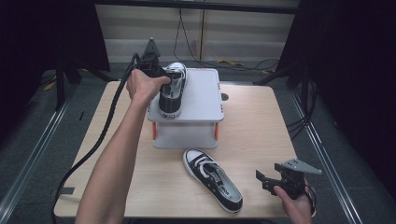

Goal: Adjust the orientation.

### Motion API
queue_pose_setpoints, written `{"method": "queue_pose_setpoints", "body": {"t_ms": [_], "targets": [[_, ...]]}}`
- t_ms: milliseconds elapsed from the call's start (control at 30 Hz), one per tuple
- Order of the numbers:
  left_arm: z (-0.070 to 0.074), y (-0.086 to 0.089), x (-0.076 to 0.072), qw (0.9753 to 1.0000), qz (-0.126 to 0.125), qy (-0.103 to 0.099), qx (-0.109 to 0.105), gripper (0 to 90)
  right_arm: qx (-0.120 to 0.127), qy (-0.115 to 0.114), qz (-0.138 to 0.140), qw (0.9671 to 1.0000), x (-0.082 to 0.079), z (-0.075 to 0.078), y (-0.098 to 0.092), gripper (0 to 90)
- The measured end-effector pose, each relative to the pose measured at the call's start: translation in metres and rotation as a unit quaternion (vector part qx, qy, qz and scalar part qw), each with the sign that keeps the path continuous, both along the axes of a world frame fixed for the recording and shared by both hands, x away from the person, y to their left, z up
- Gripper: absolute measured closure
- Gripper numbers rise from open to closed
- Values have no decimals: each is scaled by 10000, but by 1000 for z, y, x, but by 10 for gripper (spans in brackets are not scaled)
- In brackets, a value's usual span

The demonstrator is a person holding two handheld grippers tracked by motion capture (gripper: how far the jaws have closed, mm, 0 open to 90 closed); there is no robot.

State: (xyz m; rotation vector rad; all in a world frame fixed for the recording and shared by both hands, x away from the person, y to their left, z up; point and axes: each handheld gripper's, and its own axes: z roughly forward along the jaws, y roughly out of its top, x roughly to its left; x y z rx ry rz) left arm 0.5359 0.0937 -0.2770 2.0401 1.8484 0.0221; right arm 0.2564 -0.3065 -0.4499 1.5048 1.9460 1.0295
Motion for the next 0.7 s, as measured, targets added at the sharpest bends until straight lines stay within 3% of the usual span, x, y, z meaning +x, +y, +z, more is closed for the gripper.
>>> {"method": "queue_pose_setpoints", "body": {"t_ms": [167,233,300,400,467,567,700], "targets": [[6,7,-8,9997,-181,-19,-182,342,-14,22,27,10000,2,-1,4,191],[9,13,-11,9992,-273,39,-303,318,-33,14,19,10000,2,-1,5,190],[13,21,-14,9989,-365,154,-266,313,-12,-6,34,10000,1,0,5,191],[21,38,-20,9986,-323,74,-413,276,-5,10,38,10000,-1,-1,4,191],[25,48,-23,9988,-333,85,-353,275,-19,19,60,10000,-1,-1,4,191],[35,69,-29,9988,-236,-72,-429,260,-7,3,37,10000,-1,0,4,190],[40,90,-39,9990,-220,-184,-332,232,20,29,48,10000,-1,1,4,191]]}}
